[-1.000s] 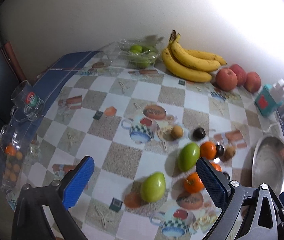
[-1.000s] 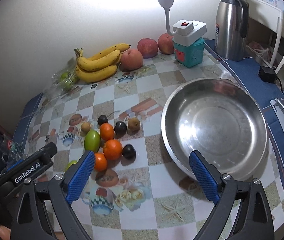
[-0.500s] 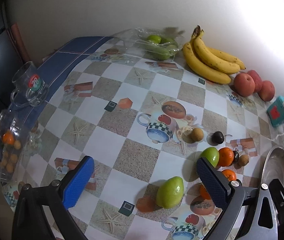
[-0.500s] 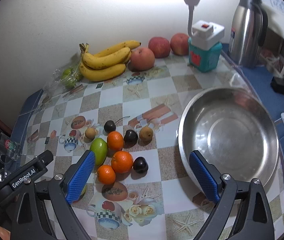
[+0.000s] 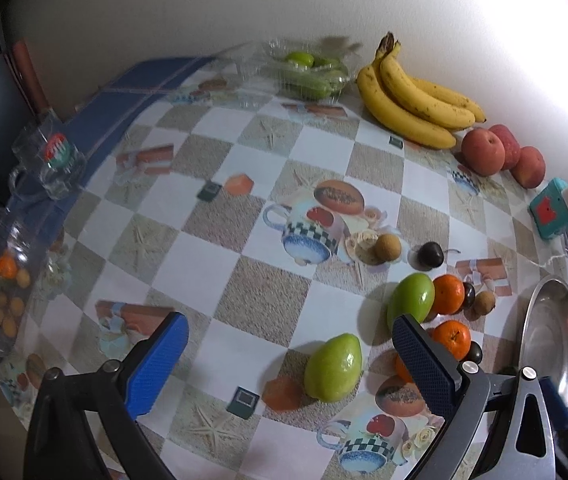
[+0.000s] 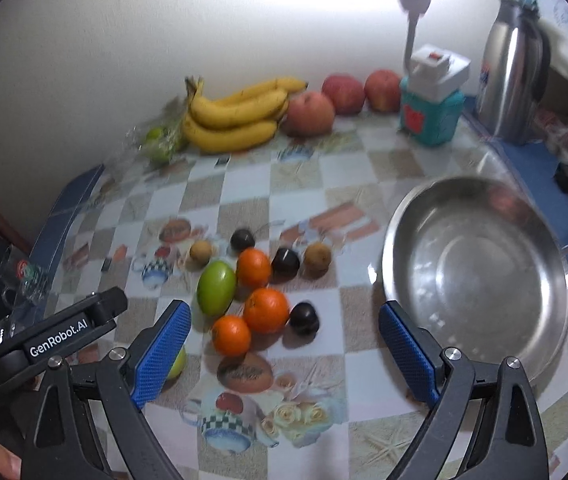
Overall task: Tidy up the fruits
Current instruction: 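Move the right tool down toward the orange tangerine in the fruit row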
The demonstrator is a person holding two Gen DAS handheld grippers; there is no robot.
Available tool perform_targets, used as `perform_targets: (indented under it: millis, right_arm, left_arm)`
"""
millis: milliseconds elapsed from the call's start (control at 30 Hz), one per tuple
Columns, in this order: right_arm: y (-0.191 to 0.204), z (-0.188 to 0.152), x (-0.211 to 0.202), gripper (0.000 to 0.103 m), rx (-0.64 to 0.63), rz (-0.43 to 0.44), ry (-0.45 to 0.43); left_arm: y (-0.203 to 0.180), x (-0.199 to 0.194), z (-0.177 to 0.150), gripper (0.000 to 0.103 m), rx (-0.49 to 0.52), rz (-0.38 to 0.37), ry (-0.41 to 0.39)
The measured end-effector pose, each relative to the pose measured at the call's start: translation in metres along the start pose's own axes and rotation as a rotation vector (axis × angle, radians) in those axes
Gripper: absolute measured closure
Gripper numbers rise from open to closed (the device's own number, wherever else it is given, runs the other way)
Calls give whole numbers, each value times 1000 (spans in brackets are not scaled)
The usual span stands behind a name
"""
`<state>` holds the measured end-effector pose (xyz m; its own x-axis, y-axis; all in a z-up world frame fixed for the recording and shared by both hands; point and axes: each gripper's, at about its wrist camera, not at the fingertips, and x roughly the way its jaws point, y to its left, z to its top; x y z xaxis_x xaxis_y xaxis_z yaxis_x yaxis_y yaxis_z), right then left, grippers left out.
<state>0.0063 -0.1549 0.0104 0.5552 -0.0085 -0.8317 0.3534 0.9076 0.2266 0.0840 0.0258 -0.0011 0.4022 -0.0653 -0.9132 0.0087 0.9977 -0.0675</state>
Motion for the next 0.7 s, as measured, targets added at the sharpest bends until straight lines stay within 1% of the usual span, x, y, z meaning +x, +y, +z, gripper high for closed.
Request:
perform_targets:
  millis: [100,267,300,333,433,533,700]
  right_arm:
    - [-2,-3,13,8,48,55,60]
    - [2,-6,27,9,74,59,102]
    - [3,-6,30,11,79,61,110]
    - [4,-6,33,15,84,62,118]
    - [5,-8,41,24,93,54,145]
    - [7,-10,49,29,91,43,169]
    - [12,-11,58,39,100,54,190]
  left_arm:
    - [4,9,-3,0,-27,2,35]
    - [14,18,-3,0,-79,36,53]
    - [16,19,-3,0,-90,42,56]
    - [18,21,-2,0,-98,46,59]
    - [24,26,-2,0,-126,55,75]
    - [27,29,-1,0,-144,53,86]
    - [30,30,1,0,-163,46,87]
